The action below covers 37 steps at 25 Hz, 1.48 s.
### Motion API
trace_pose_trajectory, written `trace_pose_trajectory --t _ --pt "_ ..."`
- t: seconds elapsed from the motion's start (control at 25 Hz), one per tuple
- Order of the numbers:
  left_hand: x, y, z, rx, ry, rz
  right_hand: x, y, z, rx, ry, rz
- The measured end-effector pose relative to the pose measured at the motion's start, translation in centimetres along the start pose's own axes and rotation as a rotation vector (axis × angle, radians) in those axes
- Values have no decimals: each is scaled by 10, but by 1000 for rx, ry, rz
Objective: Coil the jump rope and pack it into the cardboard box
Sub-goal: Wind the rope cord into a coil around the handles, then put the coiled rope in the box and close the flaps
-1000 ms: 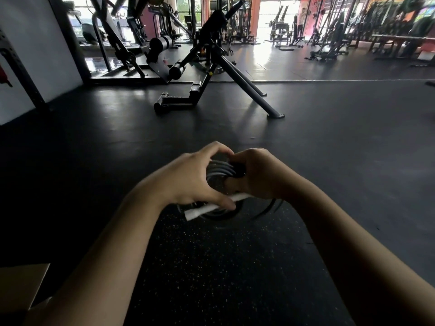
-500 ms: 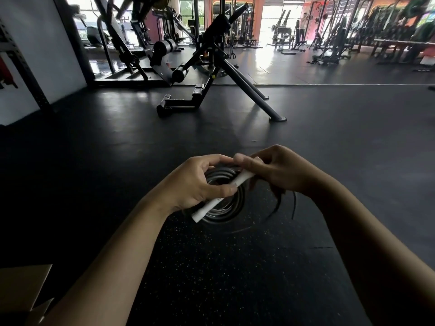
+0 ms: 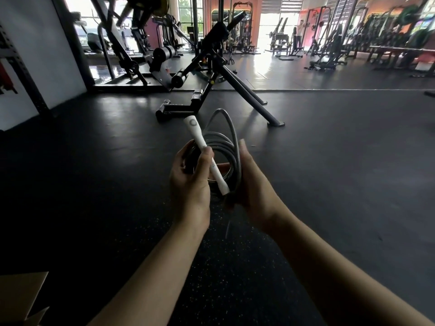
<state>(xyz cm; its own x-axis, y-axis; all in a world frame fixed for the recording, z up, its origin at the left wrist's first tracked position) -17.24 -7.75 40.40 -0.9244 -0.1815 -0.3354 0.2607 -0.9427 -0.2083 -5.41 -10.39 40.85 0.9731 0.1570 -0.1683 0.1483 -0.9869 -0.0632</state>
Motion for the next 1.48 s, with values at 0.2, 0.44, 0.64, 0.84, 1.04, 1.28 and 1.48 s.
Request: trace_pose_trajectory --t 0.2,0.44,0.64,0.84,1.04,1.28,1.48 --pt "3 7 0 -29 -18 65 -4 -4 8 100 -24 91" --pt "-5 15 -10 68 68 103 -6 -5 26 139 24 422" --pt "-4 19 -19 29 -39 129 -17 6 32 254 -71 522" --pt "-5 15 -26 206 72 62 -8 6 22 275 -25 486" --pt "24 -26 -8 304 -14 -112 21 -6 -4 120 108 277" --pt "45 -52 56 -238 -848 -533 36 -4 -20 26 498 -63" --pt "24 -23 38 7 -1075 -1003 32 -5 -12 -10 620 -127"
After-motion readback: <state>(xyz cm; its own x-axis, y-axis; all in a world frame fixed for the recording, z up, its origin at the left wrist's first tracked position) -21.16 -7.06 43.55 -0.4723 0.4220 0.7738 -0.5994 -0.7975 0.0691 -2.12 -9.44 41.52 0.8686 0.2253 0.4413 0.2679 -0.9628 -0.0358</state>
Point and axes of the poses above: each hand's wrist, its own y-axis away from the middle knuckle, its own x-axis out of the back of the hand, z = x × y, the point moved 3 cm from there along -y, towards the middle knuckle, and after that the axes turned 4 degrees about -y, right-handed, at the moved point
